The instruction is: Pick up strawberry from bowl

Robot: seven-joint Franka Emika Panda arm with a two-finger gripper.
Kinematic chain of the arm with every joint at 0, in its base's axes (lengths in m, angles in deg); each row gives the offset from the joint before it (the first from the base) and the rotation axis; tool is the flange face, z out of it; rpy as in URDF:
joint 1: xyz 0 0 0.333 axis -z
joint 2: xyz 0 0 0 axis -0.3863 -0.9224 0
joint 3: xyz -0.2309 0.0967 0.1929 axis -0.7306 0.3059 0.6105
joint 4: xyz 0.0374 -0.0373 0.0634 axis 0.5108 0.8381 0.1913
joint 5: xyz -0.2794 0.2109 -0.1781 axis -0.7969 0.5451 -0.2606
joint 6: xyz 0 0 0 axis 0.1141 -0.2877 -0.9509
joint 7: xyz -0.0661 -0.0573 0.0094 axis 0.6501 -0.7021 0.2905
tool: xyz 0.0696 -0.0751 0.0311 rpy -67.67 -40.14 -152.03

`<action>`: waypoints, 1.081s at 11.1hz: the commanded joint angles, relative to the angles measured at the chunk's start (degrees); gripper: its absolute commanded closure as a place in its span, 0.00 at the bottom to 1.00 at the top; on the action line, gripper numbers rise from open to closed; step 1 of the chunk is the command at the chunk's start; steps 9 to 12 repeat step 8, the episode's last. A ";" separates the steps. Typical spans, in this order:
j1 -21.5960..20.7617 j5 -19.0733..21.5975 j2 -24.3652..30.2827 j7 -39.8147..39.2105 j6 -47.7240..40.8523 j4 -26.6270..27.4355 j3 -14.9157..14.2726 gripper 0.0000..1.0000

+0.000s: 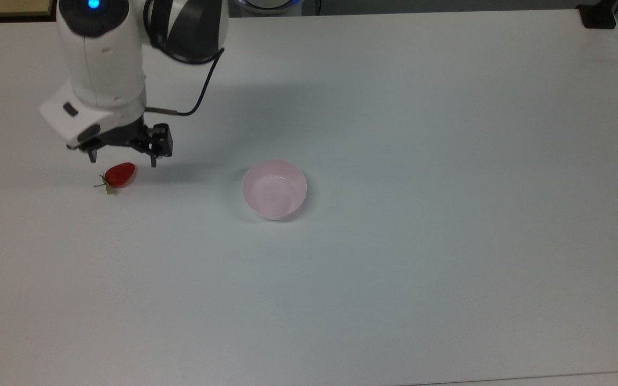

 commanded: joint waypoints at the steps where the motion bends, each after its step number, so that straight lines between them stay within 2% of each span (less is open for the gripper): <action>1: -6.52 0.09 9.26 14.76 -8.74 1.83 0.29 0.00; 2: -9.16 1.40 11.98 17.67 -12.07 2.18 0.38 0.00; 4: -10.67 6.66 18.48 17.96 -16.23 5.15 0.46 0.00; 5: -13.11 7.04 20.86 18.13 -17.02 7.08 0.73 0.00; 8: -13.75 7.22 23.07 18.31 -19.67 7.19 0.82 0.00; 12: -13.75 7.22 23.07 18.31 -19.67 7.19 0.82 0.00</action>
